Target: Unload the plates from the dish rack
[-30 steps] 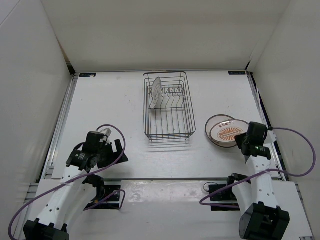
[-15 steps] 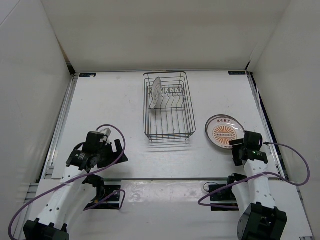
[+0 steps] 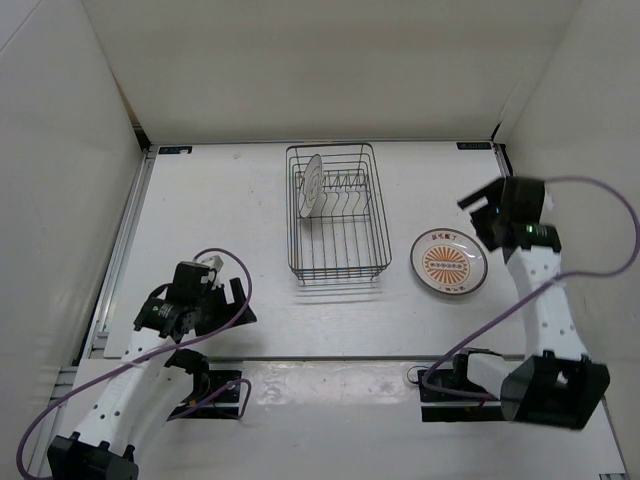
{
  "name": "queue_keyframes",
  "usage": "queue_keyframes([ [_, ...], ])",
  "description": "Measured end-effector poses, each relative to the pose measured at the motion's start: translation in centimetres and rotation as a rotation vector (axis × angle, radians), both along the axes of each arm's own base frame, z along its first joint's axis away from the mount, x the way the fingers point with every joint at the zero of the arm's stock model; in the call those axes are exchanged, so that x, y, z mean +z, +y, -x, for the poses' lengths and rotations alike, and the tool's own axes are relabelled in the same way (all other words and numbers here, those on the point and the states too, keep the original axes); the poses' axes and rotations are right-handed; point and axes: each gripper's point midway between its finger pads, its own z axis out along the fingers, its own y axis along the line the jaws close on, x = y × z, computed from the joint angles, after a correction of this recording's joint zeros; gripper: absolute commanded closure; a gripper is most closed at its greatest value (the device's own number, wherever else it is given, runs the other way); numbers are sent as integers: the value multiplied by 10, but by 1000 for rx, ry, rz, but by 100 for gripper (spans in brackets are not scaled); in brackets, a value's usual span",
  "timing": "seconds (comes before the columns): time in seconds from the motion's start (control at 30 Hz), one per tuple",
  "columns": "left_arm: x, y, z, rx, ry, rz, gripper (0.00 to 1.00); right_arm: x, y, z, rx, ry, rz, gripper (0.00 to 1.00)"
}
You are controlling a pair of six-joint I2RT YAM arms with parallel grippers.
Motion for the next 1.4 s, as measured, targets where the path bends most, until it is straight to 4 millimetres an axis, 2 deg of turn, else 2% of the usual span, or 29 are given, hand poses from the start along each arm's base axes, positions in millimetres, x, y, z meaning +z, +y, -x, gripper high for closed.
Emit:
queue_keyframes([
  [0.1, 2, -3, -4, -16, -16, 11, 1, 61, 21, -55, 140, -122, 79, 10],
  [0.17, 6, -5, -10, -36, -45, 16, 2, 82, 39, -73, 215, -164, 113, 10],
  [0.27, 29, -11, -35, -50, -125, 22, 9, 84, 63, -72, 308, -142, 143, 10],
  [0.37, 73, -20, -81, -32, -228, 32, 13, 67, 74, -48, 382, -49, 174, 10],
  [0.4, 88, -25, -98, -27, -263, 43, 17, 63, 73, -39, 397, -22, 187, 10],
  [0.43, 103, -31, -117, -24, -296, 58, 31, 59, 71, -28, 407, 8, 201, 10],
  [0.5, 130, -43, -153, -23, -377, 91, 46, 53, 62, -1, 424, 67, 237, 10],
  [0.53, 140, -49, -168, -30, -409, 105, 68, 58, 59, 11, 426, 67, 251, 10],
  [0.57, 148, -56, -180, -42, -435, 112, 100, 62, 55, 22, 434, 69, 270, 10],
  [0.6, 156, -64, -193, -61, -460, 114, 100, 67, 51, 33, 438, 64, 286, 10],
  [0.7, 170, -90, -231, -120, -523, 98, 100, 79, 43, 62, 449, 44, 326, 10],
  [0.73, 172, -98, -242, -137, -535, 90, 89, 81, 41, 69, 451, 39, 332, 10],
  [0.77, 172, -106, -252, -158, -550, 75, 61, 81, 40, 77, 454, 34, 338, 10],
  [0.83, 170, -121, -269, -205, -570, 46, 26, 73, 38, 88, 462, 47, 344, 10],
  [0.87, 169, -130, -278, -229, -573, 35, 0, 66, 37, 95, 468, 63, 345, 10],
  [1.0, 170, -162, -309, -315, -623, -20, 0, 48, 33, 110, 496, 122, 361, 10],
  [1.23, 162, -202, -331, -416, -683, -133, 0, 32, 21, 115, 531, 184, 448, 10],
  [1.4, 137, -223, -347, -455, -682, -197, 7, 32, 17, 114, 550, 191, 494, 10],
])
